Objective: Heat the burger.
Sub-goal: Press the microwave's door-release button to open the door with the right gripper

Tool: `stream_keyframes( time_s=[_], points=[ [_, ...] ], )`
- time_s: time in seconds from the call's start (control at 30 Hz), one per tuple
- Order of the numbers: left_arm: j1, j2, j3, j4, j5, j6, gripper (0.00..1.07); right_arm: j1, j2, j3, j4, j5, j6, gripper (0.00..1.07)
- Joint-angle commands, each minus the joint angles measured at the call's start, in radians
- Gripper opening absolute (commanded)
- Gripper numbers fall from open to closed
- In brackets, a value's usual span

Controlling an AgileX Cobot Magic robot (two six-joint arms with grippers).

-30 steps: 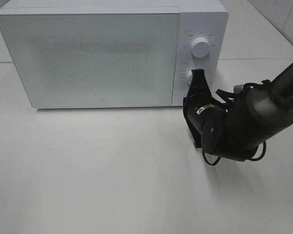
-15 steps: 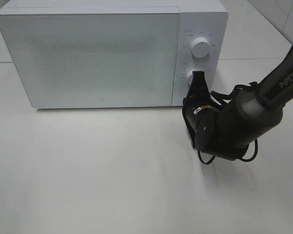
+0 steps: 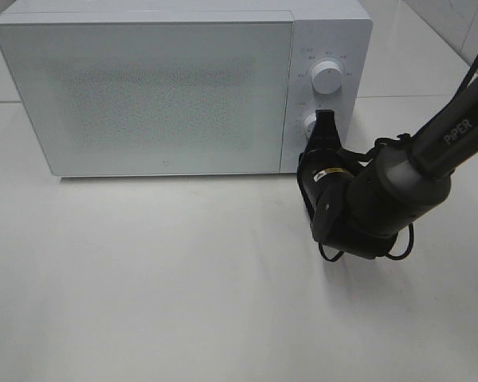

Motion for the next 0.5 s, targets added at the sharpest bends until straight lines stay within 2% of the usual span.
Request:
stream_keyframes(
  time_s=[0.03, 0.5],
  points=[
    [0.002, -0.005, 0.003, -0.004, -0.012, -0.008, 0.97, -0.015, 0.0, -0.015, -0.005, -0.008, -0.015, 0.0],
    [0.002, -0.005, 0.003, -0.004, -0.012, -0.008, 0.97, -0.038, 0.0, -0.059, -0.003, -0.012, -0.034, 0.0]
  ],
)
